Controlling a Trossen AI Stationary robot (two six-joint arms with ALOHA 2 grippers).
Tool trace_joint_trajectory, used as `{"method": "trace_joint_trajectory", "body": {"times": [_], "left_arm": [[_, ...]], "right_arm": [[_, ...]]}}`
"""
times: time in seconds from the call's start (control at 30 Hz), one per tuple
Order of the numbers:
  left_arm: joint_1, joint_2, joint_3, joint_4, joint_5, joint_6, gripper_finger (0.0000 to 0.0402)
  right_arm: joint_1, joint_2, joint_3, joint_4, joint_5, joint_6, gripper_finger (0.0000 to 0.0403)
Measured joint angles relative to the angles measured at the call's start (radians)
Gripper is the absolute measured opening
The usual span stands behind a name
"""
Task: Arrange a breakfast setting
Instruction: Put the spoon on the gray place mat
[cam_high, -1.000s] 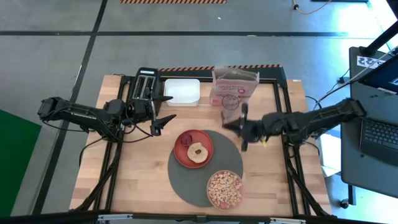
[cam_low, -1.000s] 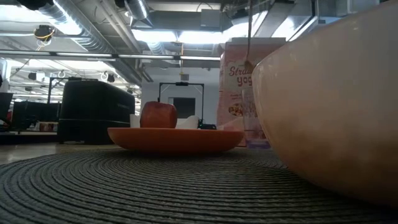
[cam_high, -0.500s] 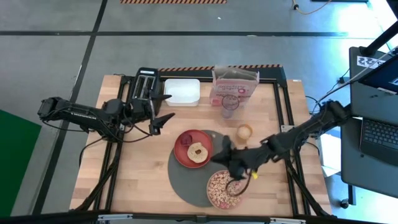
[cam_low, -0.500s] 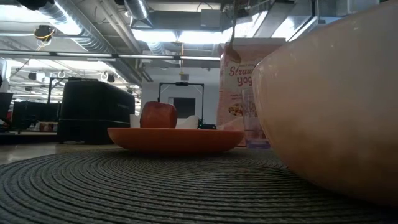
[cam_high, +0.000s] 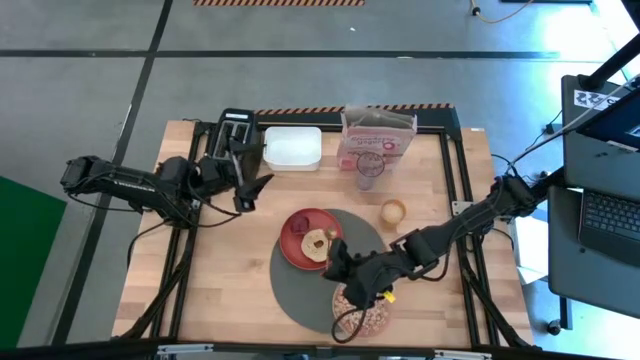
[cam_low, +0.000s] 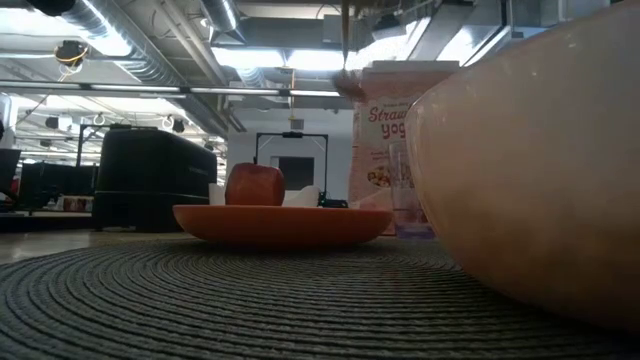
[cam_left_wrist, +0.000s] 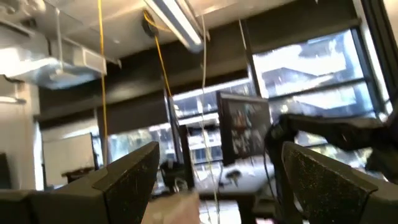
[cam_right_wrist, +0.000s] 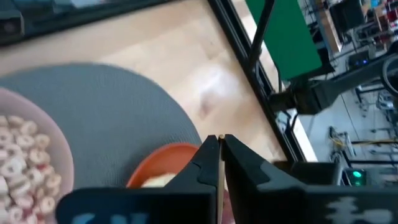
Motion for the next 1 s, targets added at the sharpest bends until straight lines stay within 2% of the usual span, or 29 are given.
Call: {"method": "trace_joint_trajectory", "body": {"times": [0.23, 0.33, 0.53, 0.77, 1.0], "left_arm": [[0.000, 0.001, 0.000, 0.000, 0.001, -0.009, 0.0334], [0.000, 0.001, 0.000, 0.002, 0.002, -0.066, 0.0334], [-0.012, 0.001, 0.000, -0.021, 0.013, -0.213, 0.0334], [-0.086, 0.002, 0.000, -0.102, 0.015, -0.292, 0.0334], [-0.172, 0.002, 0.000, -0.135, 0.013, -0.297, 0.0334]], "right_arm": [[0.052, 0.001, 0.009, 0.015, -0.030, 0.013, 0.0011], [0.081, 0.020, 0.009, 0.089, -0.084, 0.027, 0.0011], [0.123, 0.097, 0.009, 0.246, -0.089, -0.004, 0.0011], [0.118, 0.193, 0.008, 0.301, -0.071, 0.017, 0.0011], [0.120, 0.262, 0.036, 0.309, -0.105, 0.014, 0.0011]]}}
